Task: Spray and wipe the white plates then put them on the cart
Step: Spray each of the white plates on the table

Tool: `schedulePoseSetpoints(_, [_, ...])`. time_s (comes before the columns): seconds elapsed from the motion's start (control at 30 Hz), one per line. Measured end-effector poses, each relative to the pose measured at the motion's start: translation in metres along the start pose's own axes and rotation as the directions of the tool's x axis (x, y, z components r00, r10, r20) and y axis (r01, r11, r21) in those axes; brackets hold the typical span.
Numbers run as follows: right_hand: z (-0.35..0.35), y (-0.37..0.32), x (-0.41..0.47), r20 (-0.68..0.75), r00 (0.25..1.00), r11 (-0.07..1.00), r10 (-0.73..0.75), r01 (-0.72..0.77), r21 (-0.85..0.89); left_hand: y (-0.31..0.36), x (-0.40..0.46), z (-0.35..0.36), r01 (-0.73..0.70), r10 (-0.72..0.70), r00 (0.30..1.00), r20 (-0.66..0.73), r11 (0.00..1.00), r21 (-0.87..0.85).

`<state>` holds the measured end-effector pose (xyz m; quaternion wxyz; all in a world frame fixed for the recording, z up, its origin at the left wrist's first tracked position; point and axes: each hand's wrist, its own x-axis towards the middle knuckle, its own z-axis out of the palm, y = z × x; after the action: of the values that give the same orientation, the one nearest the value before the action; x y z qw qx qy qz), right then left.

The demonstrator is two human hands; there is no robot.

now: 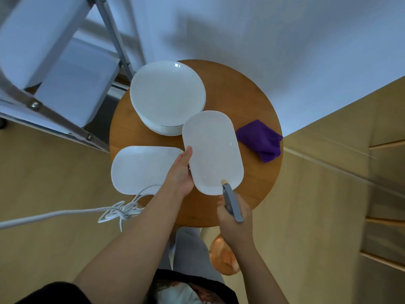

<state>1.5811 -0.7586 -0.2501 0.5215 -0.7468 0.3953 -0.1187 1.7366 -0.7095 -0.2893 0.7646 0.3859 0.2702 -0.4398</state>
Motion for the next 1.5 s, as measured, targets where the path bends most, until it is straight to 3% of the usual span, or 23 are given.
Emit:
schedulePoseSetpoints(0.13, [0.01,-0.002,-0.023,-0.022,1.0,1.0,0.007,-0.007,0.01,0.018,-0.019,-0.025,0.004,0.004,0.998,0.064,0.994,-0.11])
schedulePoseSetpoints(0.23, [0.022,-0.007,-0.037,-0.026,0.999,0.999,-0.021,0.02,-0.032,0.03,-0.034,-0.046,-0.052,0.06,0.998,0.037,0.981,-0.184])
schedulePoseSetpoints(0.43, [0.041,-0.025,-0.051,-0.048,0.999,0.994,0.023,-0.017,0.108,0.039,-0.054,-0.08,-0.114,0.073,0.973,-0.221,0.976,-0.183])
schedulePoseSetpoints(0.6, [0.059,-0.036,-0.055,-0.07,0.997,0.994,0.016,-0.008,0.111,0.039,-0.062,-0.096,-0.122,0.051,0.881,-0.47,0.985,-0.123])
schedulePoseSetpoints(0.77, [0.069,-0.038,-0.058,-0.068,0.998,0.994,0.0,0.007,0.106,0.03,-0.065,-0.106,-0.062,0.076,0.799,-0.596,0.997,0.044])
schedulePoseSetpoints(1.03, [0.074,-0.042,-0.057,-0.069,0.998,0.998,0.007,-0.003,0.065,0.021,-0.067,-0.111,0.099,-0.044,0.819,-0.573,0.993,0.065])
schedulePoseSetpoints(1.23, [0.072,-0.037,-0.053,-0.064,0.998,0.999,0.01,-0.007,0.034,0.03,-0.065,-0.106,0.167,-0.192,0.877,-0.441,0.981,-0.095])
schedulePoseSetpoints(1.37, [0.069,-0.033,-0.053,-0.08,0.996,0.998,0.043,-0.04,0.04,0.037,-0.057,-0.103,0.232,-0.162,0.87,-0.466,0.968,0.098])
schedulePoseSetpoints(1.5, [0.065,-0.03,-0.048,-0.085,0.993,0.994,0.088,-0.082,0.072,0.038,-0.052,-0.105,0.345,-0.088,0.848,-0.522,0.84,0.419])
